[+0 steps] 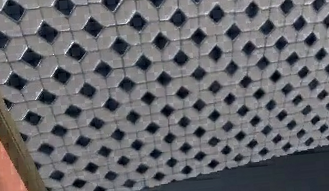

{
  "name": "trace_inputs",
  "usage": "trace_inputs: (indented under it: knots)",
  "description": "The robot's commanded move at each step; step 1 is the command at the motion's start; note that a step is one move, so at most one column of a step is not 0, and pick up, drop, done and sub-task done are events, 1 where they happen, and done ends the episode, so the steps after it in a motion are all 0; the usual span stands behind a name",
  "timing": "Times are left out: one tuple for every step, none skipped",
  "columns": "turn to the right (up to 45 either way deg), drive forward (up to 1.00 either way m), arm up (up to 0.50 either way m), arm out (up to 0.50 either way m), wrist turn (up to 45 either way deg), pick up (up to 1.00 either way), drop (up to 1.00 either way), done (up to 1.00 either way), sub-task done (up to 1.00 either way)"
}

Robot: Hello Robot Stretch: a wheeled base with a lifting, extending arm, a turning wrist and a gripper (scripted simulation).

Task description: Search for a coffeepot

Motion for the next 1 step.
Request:
trace_inputs:
  knots:
    - [0.0, 0.30, 0.00, 0.00, 0.0, 0.00, 0.00, 0.00, 0.00]
